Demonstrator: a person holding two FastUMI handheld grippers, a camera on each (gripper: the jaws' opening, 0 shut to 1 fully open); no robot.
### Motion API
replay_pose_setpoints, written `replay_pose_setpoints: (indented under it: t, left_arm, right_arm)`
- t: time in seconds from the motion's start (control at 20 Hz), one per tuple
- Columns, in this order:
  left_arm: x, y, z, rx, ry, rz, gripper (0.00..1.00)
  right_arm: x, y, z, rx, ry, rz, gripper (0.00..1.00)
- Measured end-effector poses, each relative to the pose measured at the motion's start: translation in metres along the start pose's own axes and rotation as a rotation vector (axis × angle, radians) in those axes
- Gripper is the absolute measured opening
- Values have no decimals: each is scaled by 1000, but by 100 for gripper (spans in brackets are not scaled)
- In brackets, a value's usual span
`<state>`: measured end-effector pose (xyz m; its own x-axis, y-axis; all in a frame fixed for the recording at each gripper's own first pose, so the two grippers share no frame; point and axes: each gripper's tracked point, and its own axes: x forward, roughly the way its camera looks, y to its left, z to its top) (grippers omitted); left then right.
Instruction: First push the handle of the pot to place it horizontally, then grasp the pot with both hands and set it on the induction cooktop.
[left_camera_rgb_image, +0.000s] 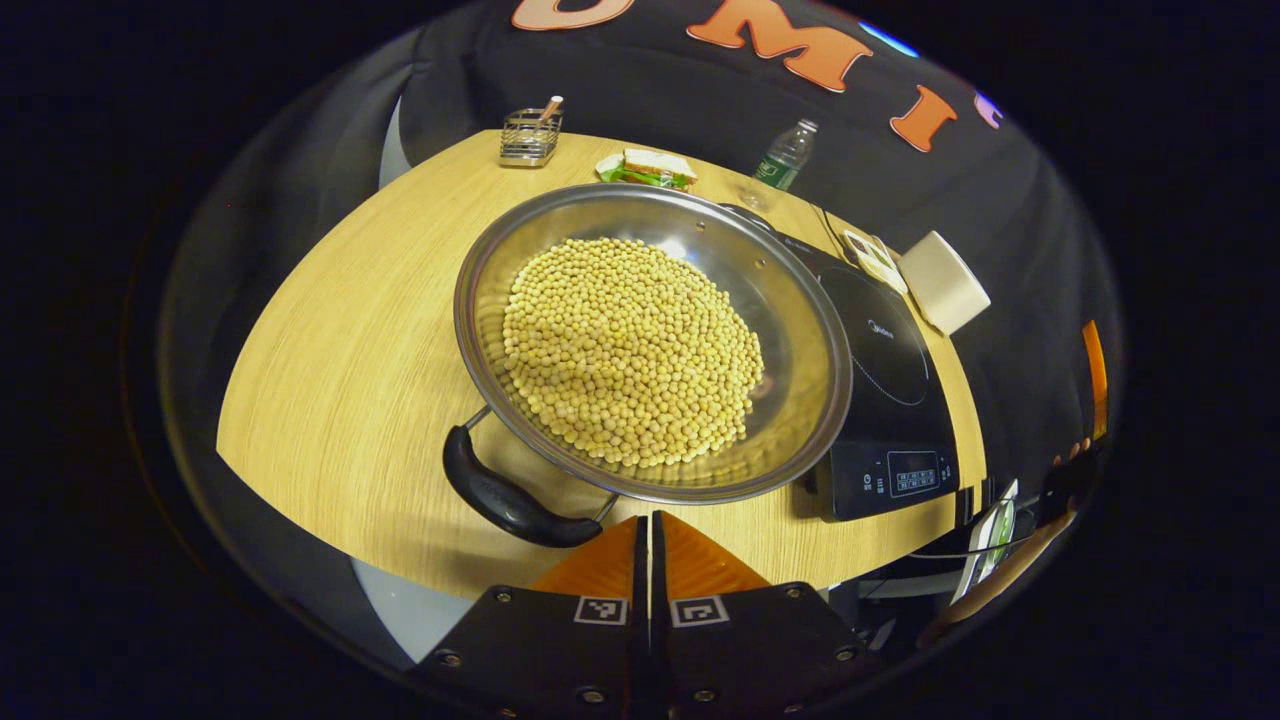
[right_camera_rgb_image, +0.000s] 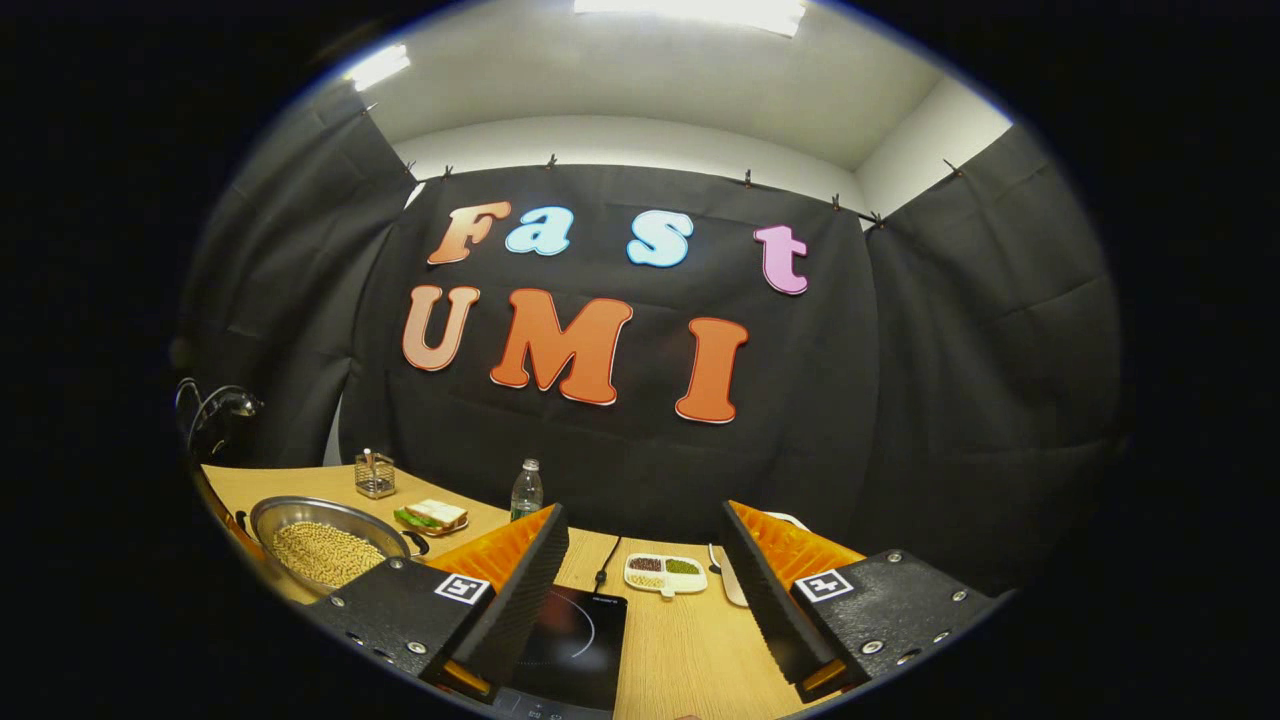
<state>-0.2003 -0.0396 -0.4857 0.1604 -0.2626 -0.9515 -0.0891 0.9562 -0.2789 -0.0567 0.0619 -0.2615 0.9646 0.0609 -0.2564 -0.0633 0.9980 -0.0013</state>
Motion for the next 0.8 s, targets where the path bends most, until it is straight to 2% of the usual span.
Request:
replay_pose_setpoints:
  t: [0.3, 0.6, 0.8]
  left_arm:
    - [5, 27, 19, -15, -8, 57, 1]
    - [17, 63, 44, -25, -14, 152, 1]
    - [26, 81, 56, -35, -19, 187, 1]
  right_arm:
    - [7, 11, -21, 31, 45, 26, 95]
    - [15, 33, -31, 42, 72, 75, 95]
    - [21, 54, -43, 65, 109, 120, 95]
